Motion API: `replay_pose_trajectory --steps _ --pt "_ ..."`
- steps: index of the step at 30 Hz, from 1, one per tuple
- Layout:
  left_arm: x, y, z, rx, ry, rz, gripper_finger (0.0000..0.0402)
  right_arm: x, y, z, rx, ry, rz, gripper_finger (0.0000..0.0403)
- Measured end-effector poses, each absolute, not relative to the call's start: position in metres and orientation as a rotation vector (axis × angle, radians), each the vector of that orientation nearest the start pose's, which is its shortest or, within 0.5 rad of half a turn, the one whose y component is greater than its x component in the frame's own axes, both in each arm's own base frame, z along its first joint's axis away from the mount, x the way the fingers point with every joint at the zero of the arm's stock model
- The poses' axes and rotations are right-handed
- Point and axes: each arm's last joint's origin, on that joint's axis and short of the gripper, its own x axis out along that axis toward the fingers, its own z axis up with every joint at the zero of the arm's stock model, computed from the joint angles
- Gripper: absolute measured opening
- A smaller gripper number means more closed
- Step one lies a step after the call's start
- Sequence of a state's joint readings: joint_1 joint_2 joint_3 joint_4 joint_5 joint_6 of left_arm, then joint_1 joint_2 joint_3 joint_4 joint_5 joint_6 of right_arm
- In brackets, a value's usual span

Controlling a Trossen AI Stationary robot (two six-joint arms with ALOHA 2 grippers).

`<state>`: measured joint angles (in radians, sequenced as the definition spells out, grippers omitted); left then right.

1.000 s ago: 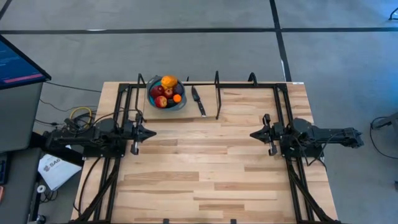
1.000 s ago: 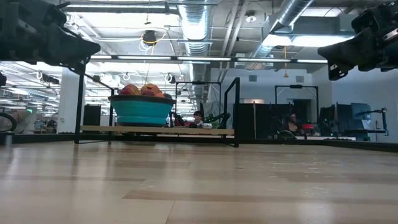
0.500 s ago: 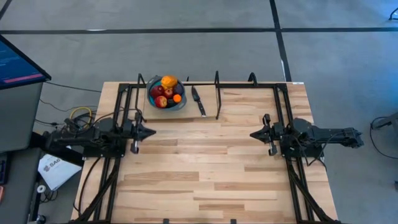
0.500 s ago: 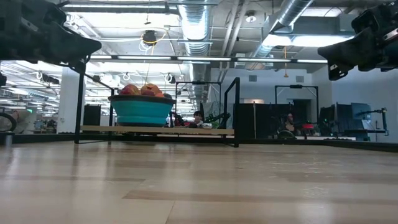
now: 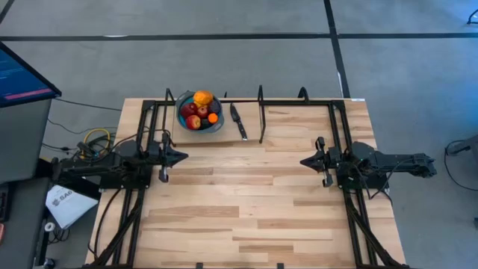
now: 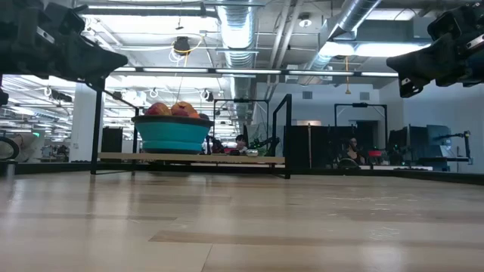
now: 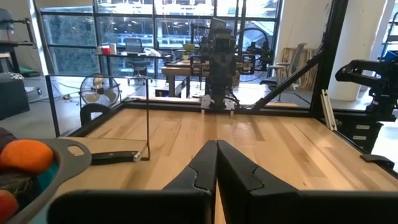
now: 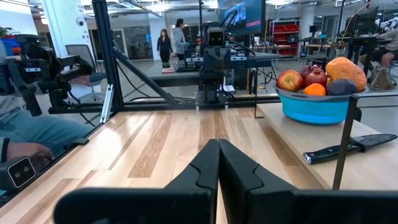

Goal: Pick & Place Fruit
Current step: Return to Home Position

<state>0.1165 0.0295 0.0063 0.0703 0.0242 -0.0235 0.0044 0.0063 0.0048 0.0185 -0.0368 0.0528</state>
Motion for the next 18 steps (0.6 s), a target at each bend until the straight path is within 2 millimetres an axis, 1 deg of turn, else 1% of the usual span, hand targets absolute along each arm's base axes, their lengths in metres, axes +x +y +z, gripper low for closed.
replay_pose_trajectory --steps 18 --pt "0.1038 0.0115 0.1637 -0.026 0.032 0.094 0.0002 0.0978 0.0015 0.1664 0.053 -0.016 0.042 0.0001"
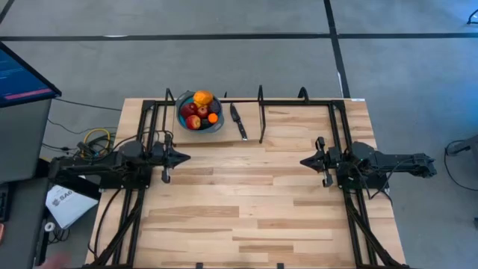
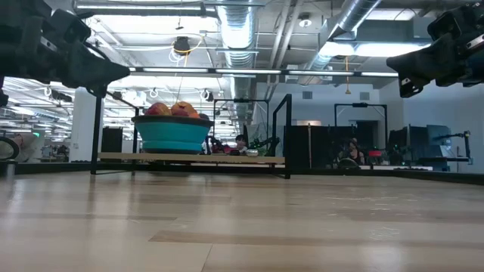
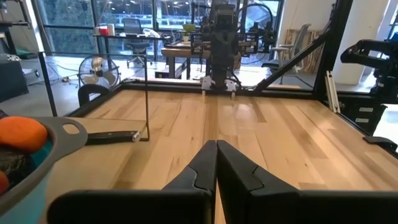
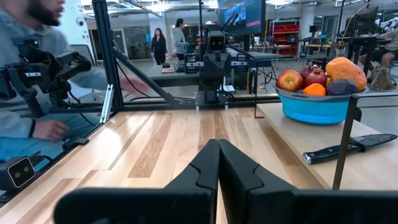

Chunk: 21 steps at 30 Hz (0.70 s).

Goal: Pick & Place Fruit
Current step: Return to Home Position

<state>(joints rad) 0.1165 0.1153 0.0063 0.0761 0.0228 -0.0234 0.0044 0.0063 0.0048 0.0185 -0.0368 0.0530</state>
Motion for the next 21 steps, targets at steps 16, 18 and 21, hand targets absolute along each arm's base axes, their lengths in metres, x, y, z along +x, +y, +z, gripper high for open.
replay_pose_trajectory --steps 16,18,21 --pt "0.1053 0.0117 0.1618 -0.027 0.054 0.094 0.0002 0.0977 0.0015 0.1665 0.053 -0.016 0.042 0.0001" --pt "0.1053 0.0117 0.1618 -0.027 0.054 0.094 0.0002 0.0977 0.0015 0.1664 0.053 -0.016 0.042 0.0001" --pt "0.1053 0.0117 0.1619 -0.027 0.053 0.094 0.0002 0.0978 0.0015 0.1664 0.053 -0.016 0.042 0.0001"
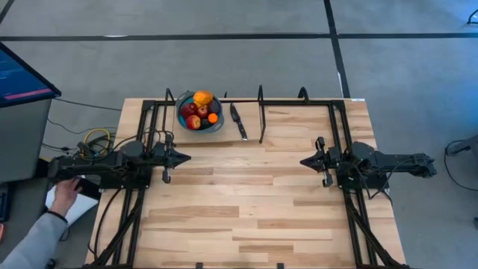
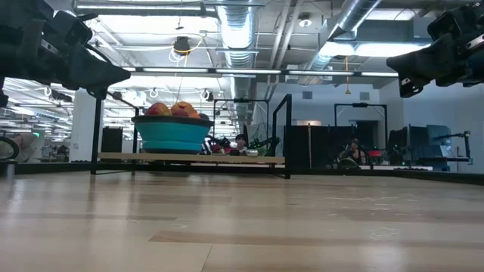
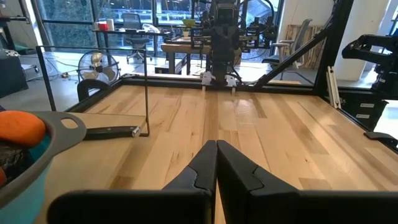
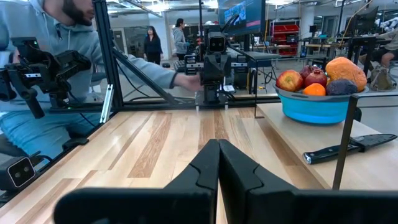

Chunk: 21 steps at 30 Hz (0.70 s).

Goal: Pick & Place Fruit
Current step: Return to Home Position

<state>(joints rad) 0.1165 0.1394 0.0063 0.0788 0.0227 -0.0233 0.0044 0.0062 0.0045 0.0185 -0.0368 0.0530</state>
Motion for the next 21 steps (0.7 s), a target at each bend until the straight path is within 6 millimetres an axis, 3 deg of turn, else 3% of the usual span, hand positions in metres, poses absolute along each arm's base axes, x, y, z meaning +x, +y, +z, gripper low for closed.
replay_pose_trajectory --steps 21 --pt "0.1048 0.0116 0.1637 -0.026 0.034 0.094 0.0002 0.0978 0.0015 0.1663 0.053 -0.016 0.042 0.0001"
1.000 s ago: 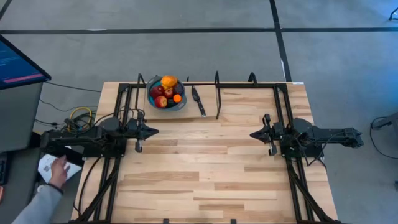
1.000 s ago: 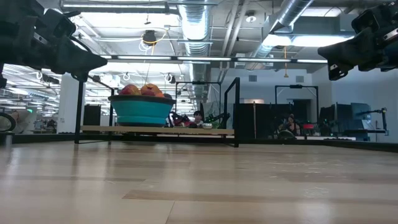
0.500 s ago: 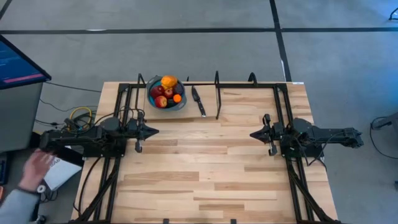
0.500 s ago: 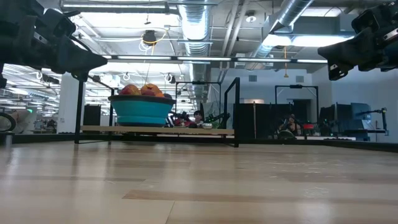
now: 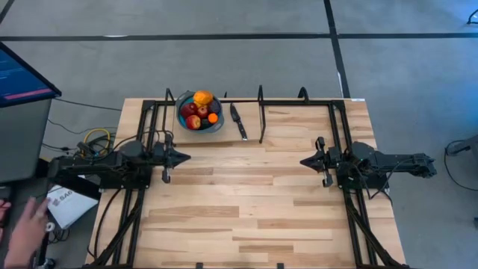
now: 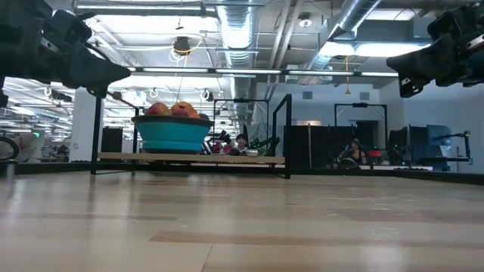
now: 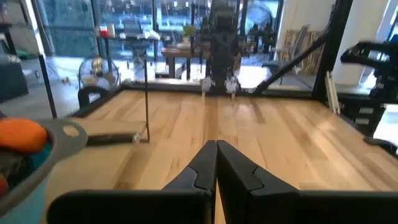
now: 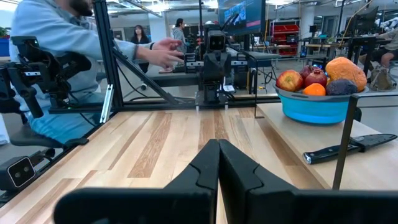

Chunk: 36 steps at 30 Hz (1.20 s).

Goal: Pick & Place Fruit
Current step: Return to Home Position

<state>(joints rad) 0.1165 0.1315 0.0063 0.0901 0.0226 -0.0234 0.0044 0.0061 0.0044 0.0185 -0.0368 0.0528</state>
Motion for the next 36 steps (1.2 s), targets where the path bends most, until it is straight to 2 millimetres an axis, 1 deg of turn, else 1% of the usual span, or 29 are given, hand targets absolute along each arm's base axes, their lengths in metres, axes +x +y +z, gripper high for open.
replay_pose_trajectory --steps 2,36 --pt "0.1049 0.0116 0.1657 -0.024 0.012 0.094 0.0002 0.0978 0.0015 0.1664 0.053 -0.016 0.042 0.0001" --pt "0.105 0.0116 0.1658 -0.024 0.012 0.094 0.0002 0.0978 0.0015 0.1664 0.053 -0.016 0.042 0.0001"
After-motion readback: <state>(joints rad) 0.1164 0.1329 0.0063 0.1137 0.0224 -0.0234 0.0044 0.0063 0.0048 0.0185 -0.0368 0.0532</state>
